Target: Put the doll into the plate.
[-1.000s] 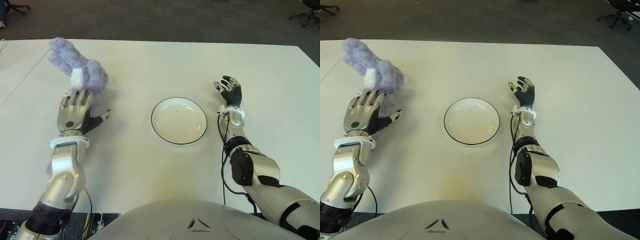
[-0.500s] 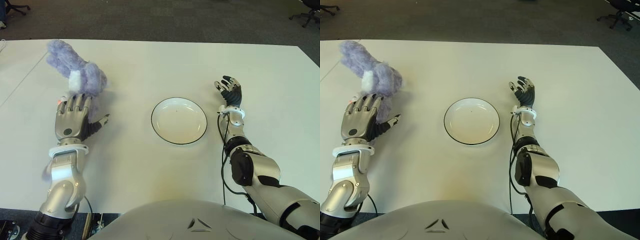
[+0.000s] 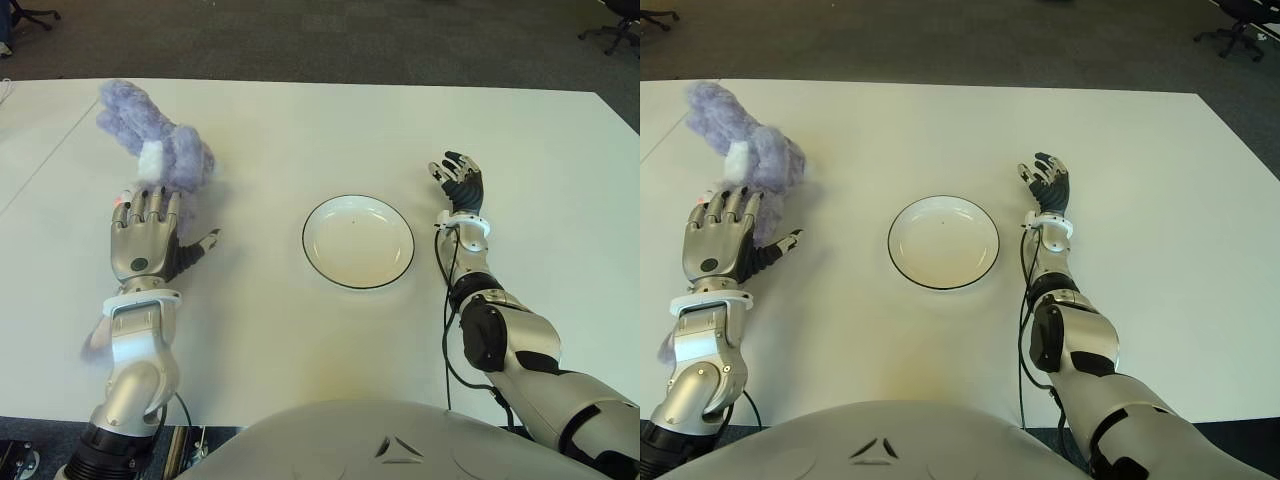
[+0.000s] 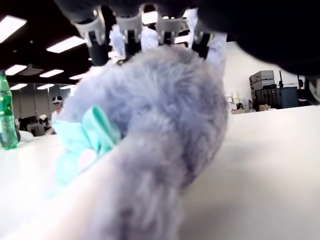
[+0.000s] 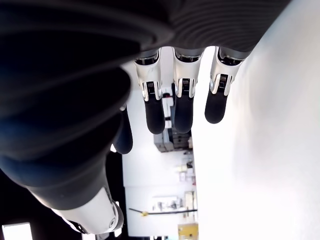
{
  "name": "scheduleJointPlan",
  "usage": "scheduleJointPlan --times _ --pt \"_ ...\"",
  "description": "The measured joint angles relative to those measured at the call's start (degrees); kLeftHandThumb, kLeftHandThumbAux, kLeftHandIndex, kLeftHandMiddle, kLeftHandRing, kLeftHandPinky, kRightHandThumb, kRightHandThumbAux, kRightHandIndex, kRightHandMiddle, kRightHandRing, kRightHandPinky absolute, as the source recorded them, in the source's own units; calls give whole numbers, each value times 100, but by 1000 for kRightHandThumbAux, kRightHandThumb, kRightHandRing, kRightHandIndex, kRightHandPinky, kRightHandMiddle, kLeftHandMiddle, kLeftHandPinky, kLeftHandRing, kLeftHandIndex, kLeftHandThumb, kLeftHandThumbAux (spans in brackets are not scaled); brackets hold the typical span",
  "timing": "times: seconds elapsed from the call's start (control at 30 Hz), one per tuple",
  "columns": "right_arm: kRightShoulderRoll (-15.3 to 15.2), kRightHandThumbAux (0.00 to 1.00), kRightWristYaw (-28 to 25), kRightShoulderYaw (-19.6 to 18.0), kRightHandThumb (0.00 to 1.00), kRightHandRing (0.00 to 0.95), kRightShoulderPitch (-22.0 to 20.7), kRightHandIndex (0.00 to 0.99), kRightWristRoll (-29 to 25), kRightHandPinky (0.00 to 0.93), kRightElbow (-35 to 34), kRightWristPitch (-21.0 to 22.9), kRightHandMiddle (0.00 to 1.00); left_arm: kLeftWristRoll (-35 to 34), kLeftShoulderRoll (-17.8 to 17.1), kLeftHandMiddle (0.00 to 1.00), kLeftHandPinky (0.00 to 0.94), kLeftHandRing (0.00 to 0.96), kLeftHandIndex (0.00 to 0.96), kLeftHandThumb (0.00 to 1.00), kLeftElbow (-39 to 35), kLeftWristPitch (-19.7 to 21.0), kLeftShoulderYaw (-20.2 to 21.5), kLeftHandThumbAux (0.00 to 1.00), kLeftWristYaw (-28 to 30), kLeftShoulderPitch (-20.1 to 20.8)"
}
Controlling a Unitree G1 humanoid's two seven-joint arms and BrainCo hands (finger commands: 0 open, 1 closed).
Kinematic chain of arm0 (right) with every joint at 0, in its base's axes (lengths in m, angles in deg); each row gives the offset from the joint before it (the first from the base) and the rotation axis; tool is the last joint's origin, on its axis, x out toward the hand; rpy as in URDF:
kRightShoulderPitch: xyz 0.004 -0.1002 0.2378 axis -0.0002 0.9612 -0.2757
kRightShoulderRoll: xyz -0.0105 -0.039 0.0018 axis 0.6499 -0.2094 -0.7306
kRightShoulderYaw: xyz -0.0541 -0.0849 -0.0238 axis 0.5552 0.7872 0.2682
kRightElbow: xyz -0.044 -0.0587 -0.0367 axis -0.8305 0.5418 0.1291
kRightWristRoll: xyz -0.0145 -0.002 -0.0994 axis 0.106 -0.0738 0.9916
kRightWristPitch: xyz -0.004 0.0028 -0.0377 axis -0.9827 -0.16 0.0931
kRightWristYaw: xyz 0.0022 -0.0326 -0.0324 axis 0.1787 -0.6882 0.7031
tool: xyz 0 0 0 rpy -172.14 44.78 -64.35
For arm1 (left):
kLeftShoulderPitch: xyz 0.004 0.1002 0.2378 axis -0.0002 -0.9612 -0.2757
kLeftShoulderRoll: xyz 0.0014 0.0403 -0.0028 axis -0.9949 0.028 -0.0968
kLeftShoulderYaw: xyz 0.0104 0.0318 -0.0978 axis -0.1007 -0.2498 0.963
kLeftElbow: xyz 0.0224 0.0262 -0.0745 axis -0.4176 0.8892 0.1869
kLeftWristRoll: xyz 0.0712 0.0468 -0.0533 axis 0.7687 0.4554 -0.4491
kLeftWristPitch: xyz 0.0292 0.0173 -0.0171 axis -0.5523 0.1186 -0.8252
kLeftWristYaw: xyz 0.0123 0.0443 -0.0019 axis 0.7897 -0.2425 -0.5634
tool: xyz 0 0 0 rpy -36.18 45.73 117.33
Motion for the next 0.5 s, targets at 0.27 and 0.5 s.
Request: scheduleJointPlan --times 0.27,0.5 --pt "0 833 -42 -10 313 168 0 300 -33 178 0 5 187 383 133 0 0 0 0 140 169 46 -8 140 0 82" --pt "-1 837 -41 -9 327 171 -1 296 -34 194 0 21 186 586 222 0 0 0 0 123 291 47 -16 140 -17 157"
